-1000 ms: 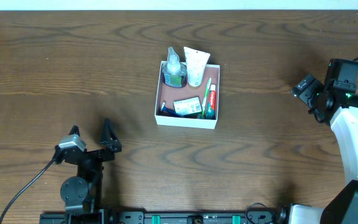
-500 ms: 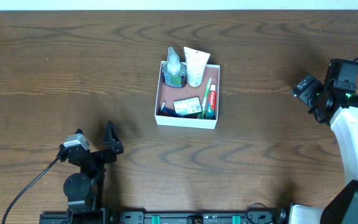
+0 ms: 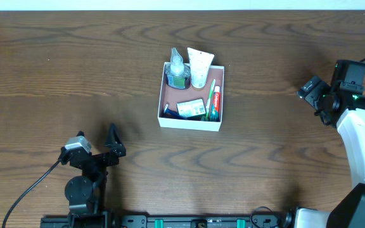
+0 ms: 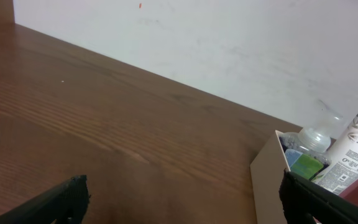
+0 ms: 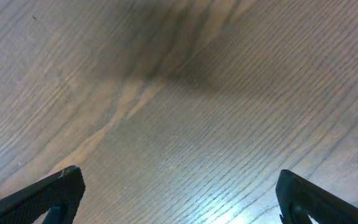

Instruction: Pack container

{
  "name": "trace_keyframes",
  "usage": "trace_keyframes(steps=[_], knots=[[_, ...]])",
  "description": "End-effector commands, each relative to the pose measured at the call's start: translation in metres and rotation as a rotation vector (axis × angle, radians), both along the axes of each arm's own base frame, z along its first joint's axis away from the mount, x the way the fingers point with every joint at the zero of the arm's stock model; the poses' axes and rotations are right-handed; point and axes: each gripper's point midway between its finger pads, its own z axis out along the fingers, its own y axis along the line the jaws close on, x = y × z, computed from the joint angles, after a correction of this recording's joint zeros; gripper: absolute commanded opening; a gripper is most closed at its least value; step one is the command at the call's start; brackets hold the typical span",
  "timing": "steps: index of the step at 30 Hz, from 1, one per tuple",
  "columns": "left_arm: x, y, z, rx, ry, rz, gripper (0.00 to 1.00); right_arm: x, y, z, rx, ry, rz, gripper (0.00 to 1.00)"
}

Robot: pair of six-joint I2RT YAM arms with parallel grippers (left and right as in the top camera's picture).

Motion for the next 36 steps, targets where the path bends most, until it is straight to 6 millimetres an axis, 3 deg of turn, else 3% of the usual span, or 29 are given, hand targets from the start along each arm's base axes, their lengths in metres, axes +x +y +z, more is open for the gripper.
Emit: trace_keyframes(steps=[1,14,18,22,27,29,32,36], knots=[[-0.001,-0.003,-0.015,0.012,0.049,-0.016,0.98,-0.001,-0.004,0.0,-0.001,0.001,-0.018,0.99],[-0.001,-0.003,-0.015,0.012,0.049,-0.016,0.98,0.0,-0.003,0.004,-0.004,-0.01,-0.016,0.99],[-0.001,-0.003,-0.015,0.012,0.049,-0.016,0.98,0.001,0.01,0.038,-0.024,-0.108,0.019,0.99],[-0.001,-0.003,-0.015,0.012,0.049,-0.016,0.98,-0.003,0.044,0.09,-0.042,-0.263,0.111,0.99],[-0.001,-0.003,-0.015,0.012,0.049,-0.016,0.98,-0.022,0.088,0.151,-0.043,-0.456,0.237,0.99],[-0.001,-0.003,-0.015,0.012,0.049,-0.016,0.98,-0.034,0.095,0.169,-0.069,-0.512,0.27,0.99],[-0.001,-0.003,-0.015,0.012,0.049,-0.016,0.98,-0.05,0.096,0.176,-0.075,-0.555,0.279,0.99],[-0.001,-0.003,-0.015,0.012,0.049,-0.016,0.98,-0.07,0.093,0.157,-0.082,-0.574,0.27,0.99]])
